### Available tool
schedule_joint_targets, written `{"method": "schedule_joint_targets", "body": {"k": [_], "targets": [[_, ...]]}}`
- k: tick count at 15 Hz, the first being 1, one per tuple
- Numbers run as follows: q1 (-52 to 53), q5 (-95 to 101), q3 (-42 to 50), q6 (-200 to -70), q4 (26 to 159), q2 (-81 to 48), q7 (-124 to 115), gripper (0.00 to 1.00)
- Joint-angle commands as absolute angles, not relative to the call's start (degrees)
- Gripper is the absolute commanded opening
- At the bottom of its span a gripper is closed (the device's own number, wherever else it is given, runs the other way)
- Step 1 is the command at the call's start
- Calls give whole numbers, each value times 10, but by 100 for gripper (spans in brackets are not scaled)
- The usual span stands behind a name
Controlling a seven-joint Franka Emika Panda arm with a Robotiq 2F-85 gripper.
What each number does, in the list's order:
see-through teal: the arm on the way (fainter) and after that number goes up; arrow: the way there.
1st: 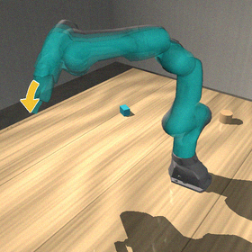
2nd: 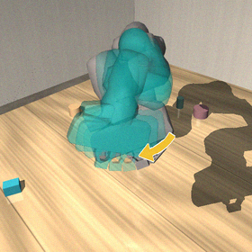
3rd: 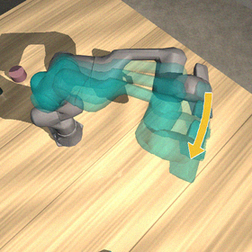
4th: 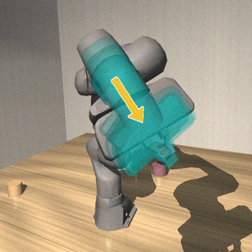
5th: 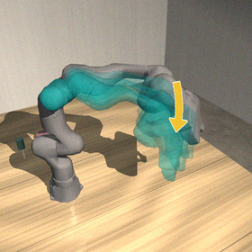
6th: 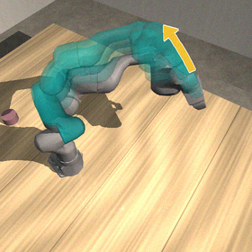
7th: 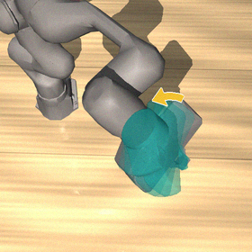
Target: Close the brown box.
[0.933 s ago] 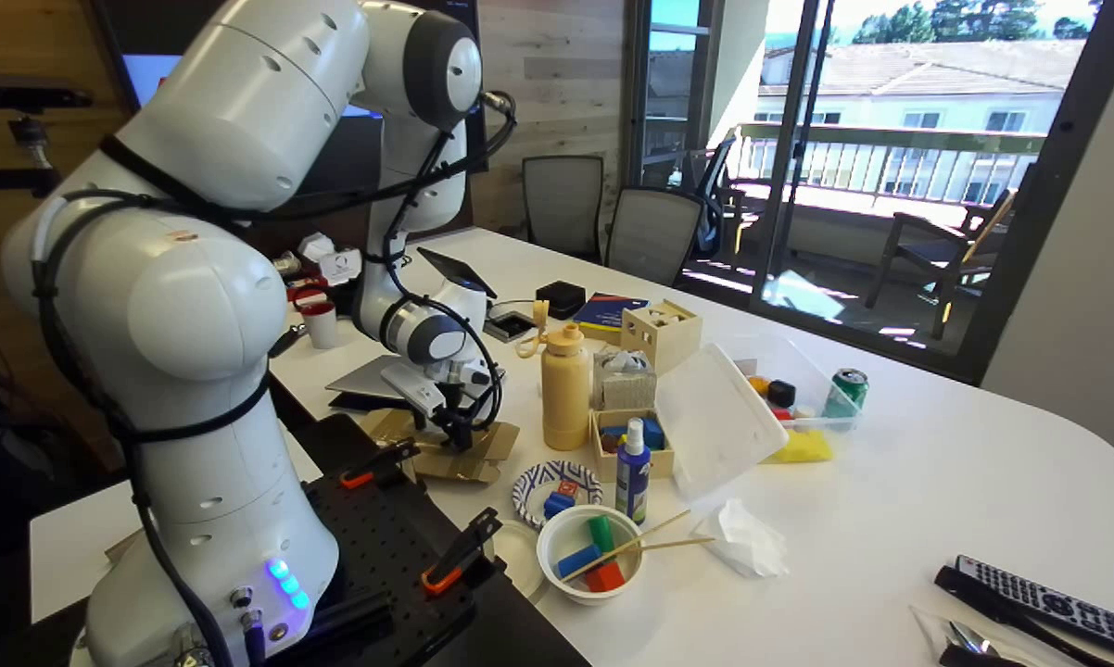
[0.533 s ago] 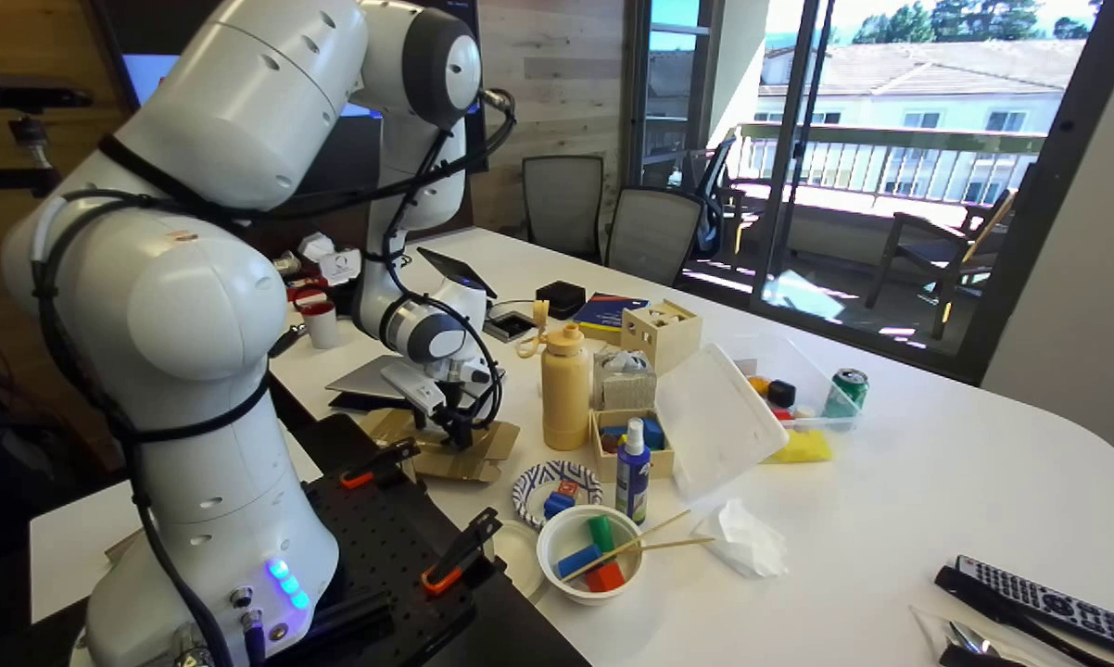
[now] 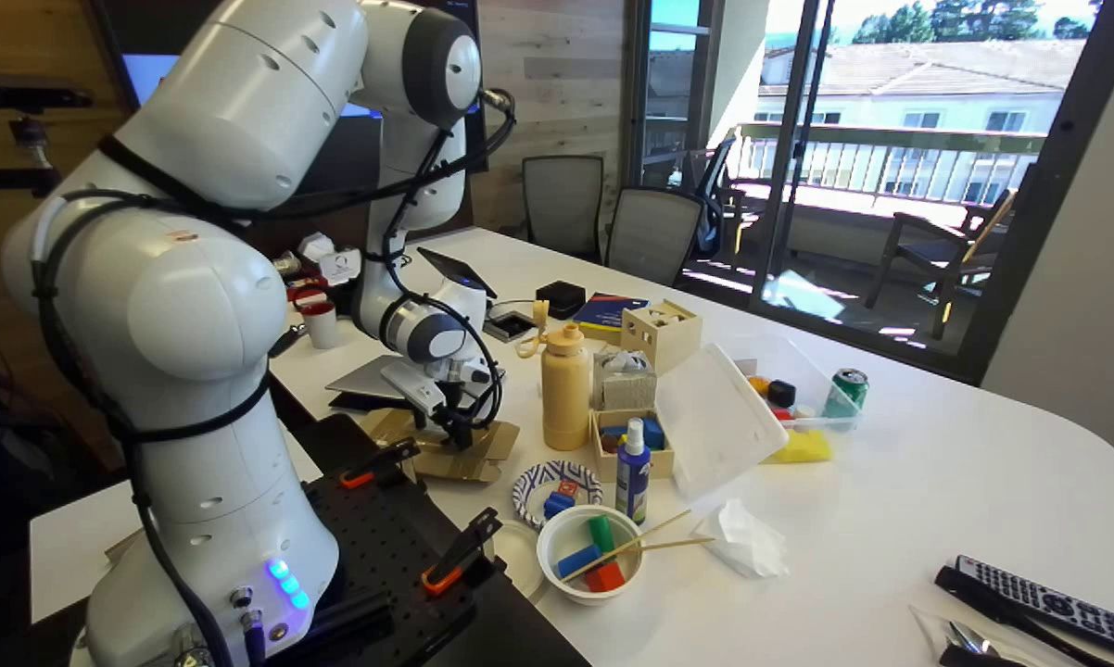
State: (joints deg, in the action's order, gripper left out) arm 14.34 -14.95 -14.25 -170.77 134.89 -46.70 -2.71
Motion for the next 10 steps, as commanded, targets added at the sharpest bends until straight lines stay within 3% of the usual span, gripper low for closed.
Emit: {"method": "schedule_joint_targets", "body": {"k": [1,5,10], "targets": [[159,-74,-127,-1659,1421,-340,-17,100],[145,-1,-141,-1588,1451,-222,9,100],[92,-63,-201,-1415,1443,-69,111,100]]}}
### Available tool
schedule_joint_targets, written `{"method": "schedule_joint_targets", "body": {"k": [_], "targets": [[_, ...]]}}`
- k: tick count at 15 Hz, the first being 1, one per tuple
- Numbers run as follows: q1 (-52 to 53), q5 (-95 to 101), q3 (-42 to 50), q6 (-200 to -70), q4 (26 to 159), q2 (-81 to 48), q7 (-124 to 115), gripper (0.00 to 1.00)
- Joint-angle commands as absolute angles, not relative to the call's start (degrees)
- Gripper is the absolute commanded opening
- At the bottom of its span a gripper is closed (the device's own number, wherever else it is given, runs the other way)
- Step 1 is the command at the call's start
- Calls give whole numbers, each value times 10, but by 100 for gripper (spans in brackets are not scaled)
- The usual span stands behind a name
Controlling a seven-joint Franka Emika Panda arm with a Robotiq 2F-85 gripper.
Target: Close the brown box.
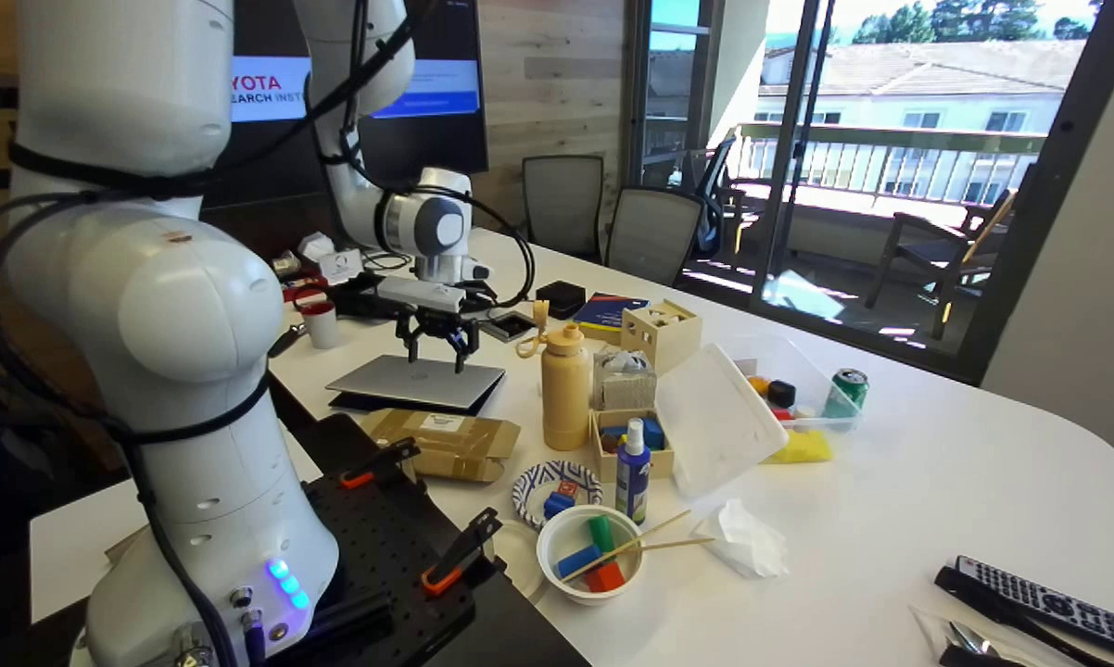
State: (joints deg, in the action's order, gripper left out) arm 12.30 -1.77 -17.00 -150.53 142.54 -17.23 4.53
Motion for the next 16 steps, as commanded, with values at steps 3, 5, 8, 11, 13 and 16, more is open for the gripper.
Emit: {"method": "schedule_joint_targets", "body": {"k": [3,5,8,11,13,16], "targets": [[96,-108,-187,-1292,1423,23,171,100],[104,-117,-163,-1214,1407,81,193,100],[110,-108,-124,-1103,1373,151,217,100],[116,-105,-99,-1039,1343,184,225,100],[119,-105,-89,-1018,1331,194,224,100],[124,-106,-82,-1010,1324,193,226,100]]}}
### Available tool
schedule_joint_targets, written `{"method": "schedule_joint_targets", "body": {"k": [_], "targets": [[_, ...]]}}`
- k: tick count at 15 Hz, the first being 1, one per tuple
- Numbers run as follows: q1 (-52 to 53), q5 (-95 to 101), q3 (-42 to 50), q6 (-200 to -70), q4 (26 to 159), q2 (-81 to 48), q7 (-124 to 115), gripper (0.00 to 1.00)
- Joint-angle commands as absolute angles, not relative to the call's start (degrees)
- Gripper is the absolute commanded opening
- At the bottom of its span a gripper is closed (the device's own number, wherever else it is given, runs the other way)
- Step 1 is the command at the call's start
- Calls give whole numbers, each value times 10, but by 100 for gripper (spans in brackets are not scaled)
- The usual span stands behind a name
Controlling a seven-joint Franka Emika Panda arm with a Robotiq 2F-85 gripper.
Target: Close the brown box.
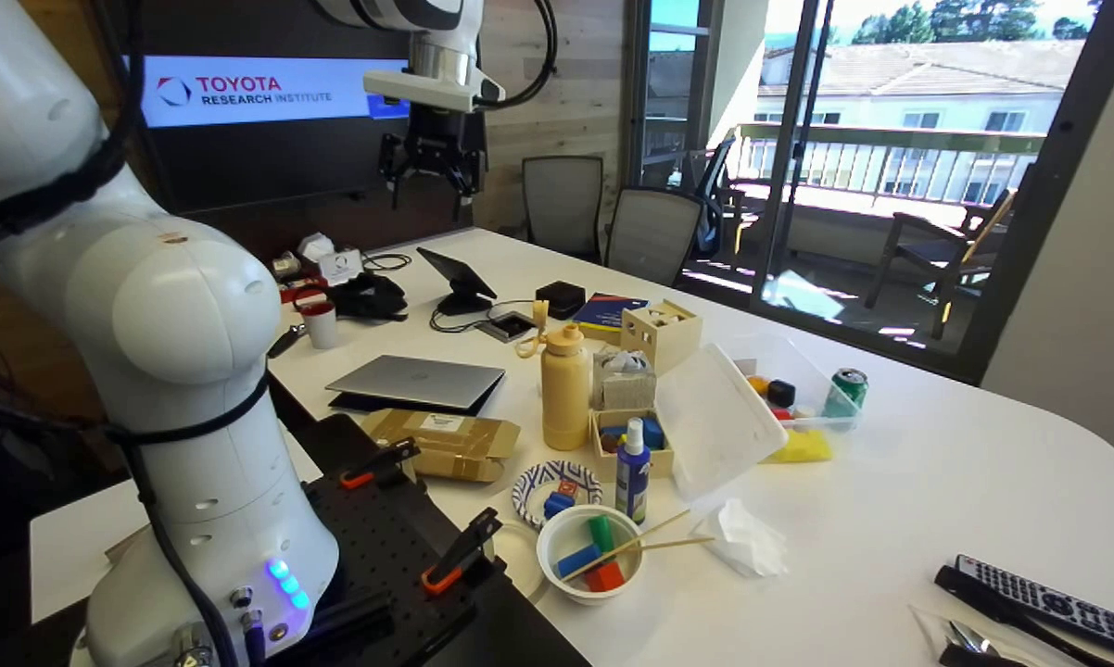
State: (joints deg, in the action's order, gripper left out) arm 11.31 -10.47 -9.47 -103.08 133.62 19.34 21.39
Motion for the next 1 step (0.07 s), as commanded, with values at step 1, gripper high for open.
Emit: {"method": "schedule_joint_targets", "body": {"k": [1], "targets": [[124,-106,-81,-1007,1321,191,226,100]]}}
